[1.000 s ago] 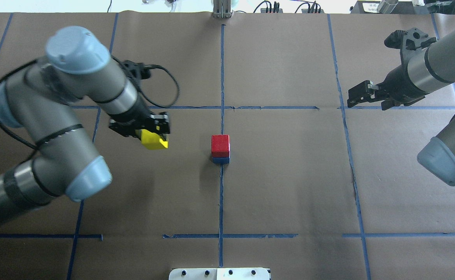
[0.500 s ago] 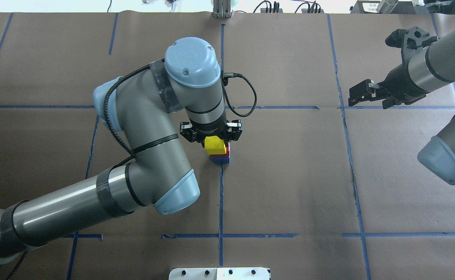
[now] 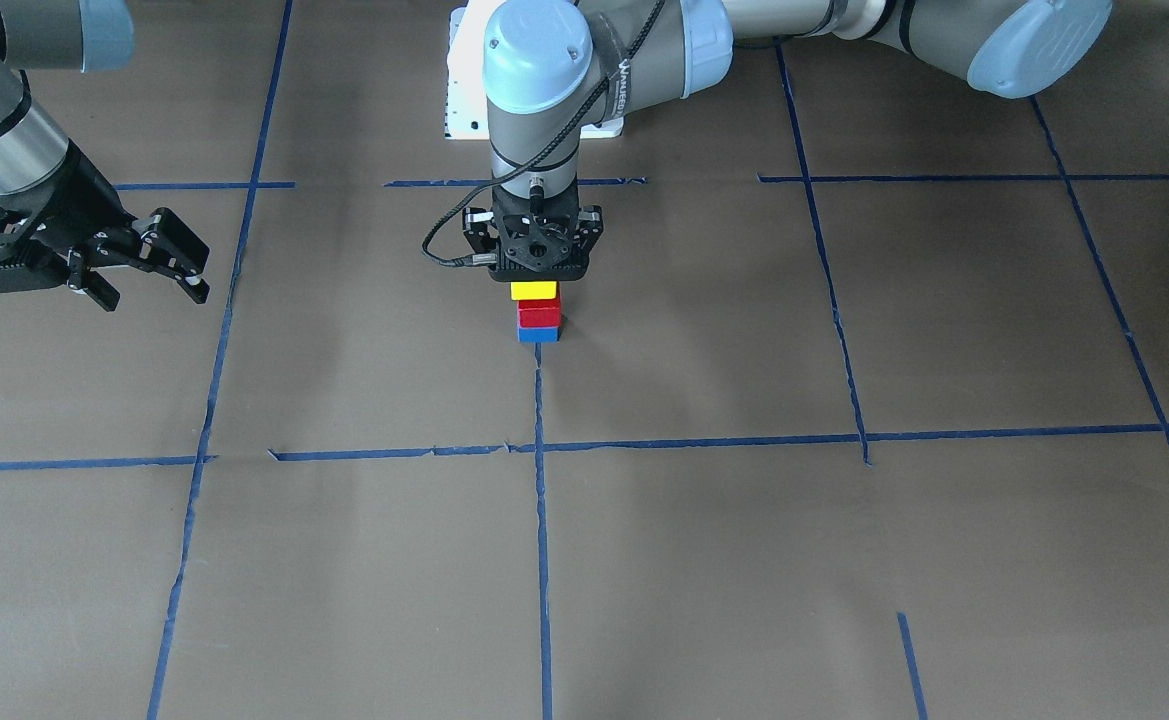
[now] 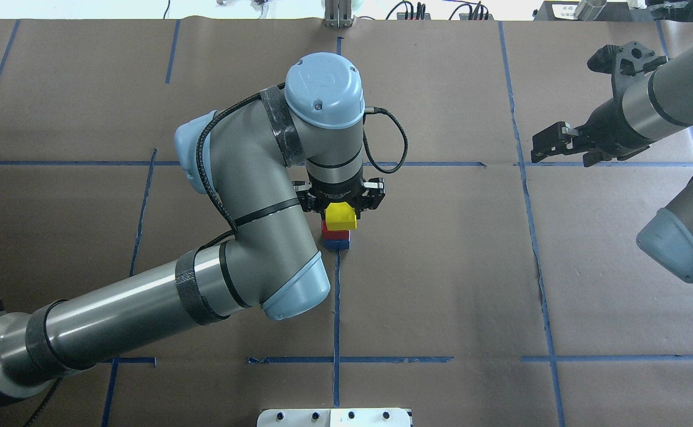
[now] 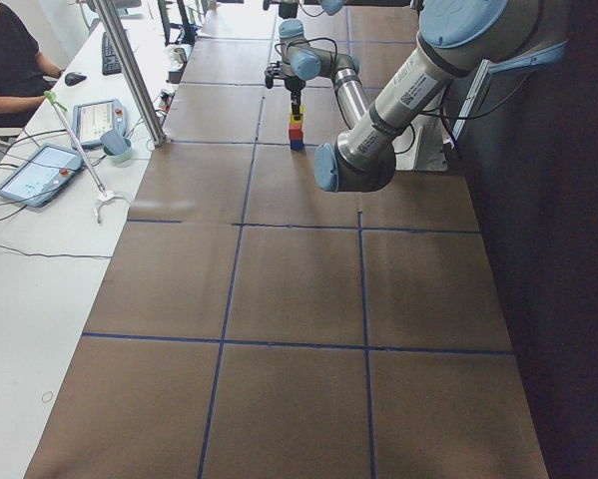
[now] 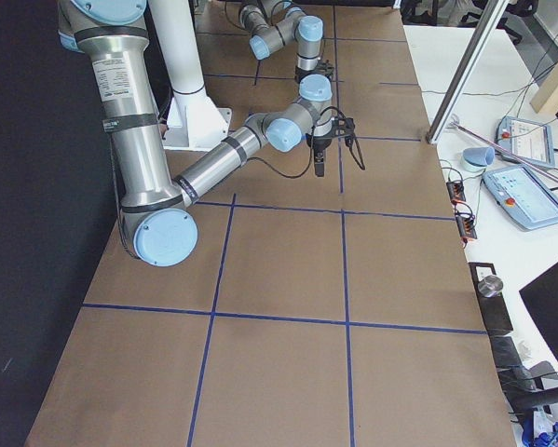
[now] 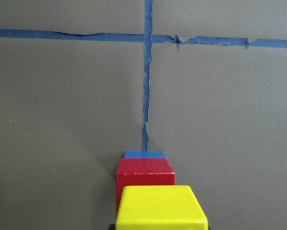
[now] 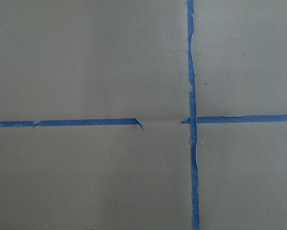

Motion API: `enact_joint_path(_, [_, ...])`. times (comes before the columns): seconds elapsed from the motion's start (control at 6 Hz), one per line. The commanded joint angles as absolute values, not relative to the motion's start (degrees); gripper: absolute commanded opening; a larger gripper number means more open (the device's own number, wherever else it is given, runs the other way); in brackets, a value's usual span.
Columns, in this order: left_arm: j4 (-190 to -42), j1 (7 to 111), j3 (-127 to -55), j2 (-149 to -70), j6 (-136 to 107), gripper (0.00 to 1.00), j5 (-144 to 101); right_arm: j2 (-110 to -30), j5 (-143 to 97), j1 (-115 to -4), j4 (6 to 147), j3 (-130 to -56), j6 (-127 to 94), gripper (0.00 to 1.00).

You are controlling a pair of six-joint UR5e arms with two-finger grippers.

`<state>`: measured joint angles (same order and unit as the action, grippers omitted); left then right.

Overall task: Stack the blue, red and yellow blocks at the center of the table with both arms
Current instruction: 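Carry the yellow block with the left gripper onto the red block, then lower the yellow block onto the stack and open the left gripper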

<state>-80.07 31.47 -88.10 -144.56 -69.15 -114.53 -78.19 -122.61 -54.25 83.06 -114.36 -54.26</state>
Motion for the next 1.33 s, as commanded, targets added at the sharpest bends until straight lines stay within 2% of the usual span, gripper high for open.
enact_joint_path(0.0, [-80.1,31.5,-88.1,-144.3,-69.2,0.00,-114.5,-78.1,-122.6,-54.2,83.1,-114.4,-54.3,1.00])
enact_joint_path(0.5, [-80.1,31.5,-88.0,-144.5,-69.3,0.00,-113.8,-78.2,-122.6,-54.2,83.1,-114.4,-54.3,1.00])
enact_joint_path(0.67, [-80.1,31.5,-88.0,-144.6,-69.3,0.05,-113.8,-78.1,-122.6,-54.2,83.1,-114.4,-54.4,1.00])
enact_joint_path(0.83, [-80.5,31.5,-88.0,-144.5,-69.9,0.33,-113.8,-78.2,-122.6,-54.2,83.1,-114.4,-54.4,1.00])
enact_joint_path(1.0, [-81.0,31.5,-88.0,-144.5,-71.0,0.97,-113.9,-78.2,-122.6,-54.2,83.1,-114.4,-54.4,1.00])
enact_joint_path(1.17, [-81.1,31.4,-88.1,-144.6,-71.0,1.00,-113.9,-78.2,-122.6,-54.2,83.1,-114.3,-54.4,1.00])
